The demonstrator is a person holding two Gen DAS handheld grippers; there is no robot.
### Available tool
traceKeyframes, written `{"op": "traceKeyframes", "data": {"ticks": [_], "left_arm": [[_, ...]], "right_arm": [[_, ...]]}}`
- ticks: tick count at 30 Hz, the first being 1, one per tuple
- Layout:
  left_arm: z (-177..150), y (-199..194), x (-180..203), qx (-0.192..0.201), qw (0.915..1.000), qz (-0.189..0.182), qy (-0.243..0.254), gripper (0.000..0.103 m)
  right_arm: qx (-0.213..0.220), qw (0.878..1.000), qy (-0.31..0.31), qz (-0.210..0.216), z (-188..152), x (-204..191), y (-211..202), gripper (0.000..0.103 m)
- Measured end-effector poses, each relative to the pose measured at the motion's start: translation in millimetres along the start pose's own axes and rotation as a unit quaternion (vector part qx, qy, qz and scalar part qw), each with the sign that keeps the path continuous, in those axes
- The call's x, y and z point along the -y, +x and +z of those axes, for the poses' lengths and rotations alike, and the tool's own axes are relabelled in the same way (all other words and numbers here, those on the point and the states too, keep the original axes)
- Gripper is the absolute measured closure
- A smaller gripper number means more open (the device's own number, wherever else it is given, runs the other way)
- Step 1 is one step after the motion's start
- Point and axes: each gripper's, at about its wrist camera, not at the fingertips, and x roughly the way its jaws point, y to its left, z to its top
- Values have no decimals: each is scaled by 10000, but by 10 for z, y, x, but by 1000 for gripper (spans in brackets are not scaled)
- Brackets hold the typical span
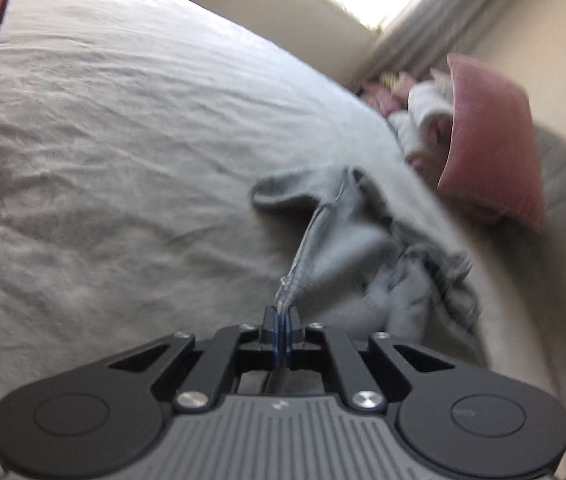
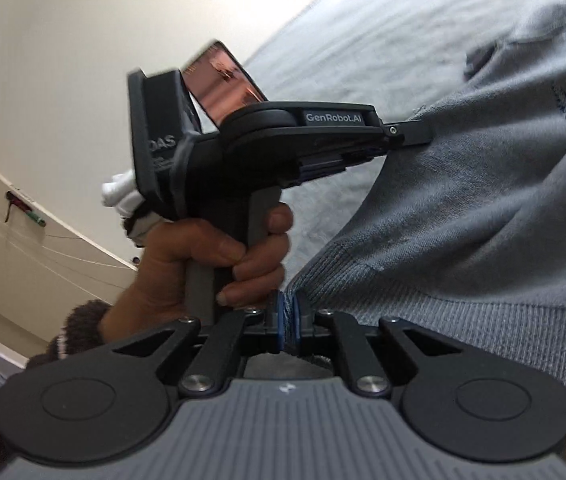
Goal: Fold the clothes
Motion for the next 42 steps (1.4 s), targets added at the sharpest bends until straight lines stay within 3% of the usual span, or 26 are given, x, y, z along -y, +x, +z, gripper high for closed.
{"op": "traceKeyframes", "data": {"ticks": [7, 11, 12, 13, 14, 18, 23, 30, 36, 42], "left_arm": [[-108, 6, -124, -208, 9998, 59, 43, 99], [-154, -82, -177, -305, 9995, -2, -47, 88], [-162, -105, -176, -333, 9994, -22, -50, 83], [-171, -128, -174, -362, 9993, -43, -53, 80], [-179, -151, -173, -390, 9992, -63, -55, 77], [-269, -263, -158, -607, 9981, -108, -44, 73], [-426, -421, -119, -1024, 9945, -216, -79, 69], [-658, -644, -148, -1416, 9884, -374, -398, 68], [-865, -803, -175, -1401, 9856, -553, -765, 68], [-1011, -820, -181, -1146, 9852, -584, -1130, 69]], "right_arm": [[-164, 9993, -1, -348, -144, 98, 135, 88], [-83, 9990, -4, -438, -213, 82, 18, 87], [-10, 9987, 1, -500, -230, 88, -55, 79], [98, 9982, 11, -593, -249, 103, -152, 60], [207, 9974, 20, -685, -268, 117, -249, 52], [557, 9917, 184, -1148, -381, 265, -738, 50], [1210, 9706, 904, -1873, -663, 679, -1515, 50], [2017, 9221, 1973, -2647, -1151, 1219, -2418, 50], [2337, 9036, 2730, -2332, -1448, 1619, -2615, 50], [2654, 8955, 3091, -1791, -1584, 1804, -2658, 50]]}}
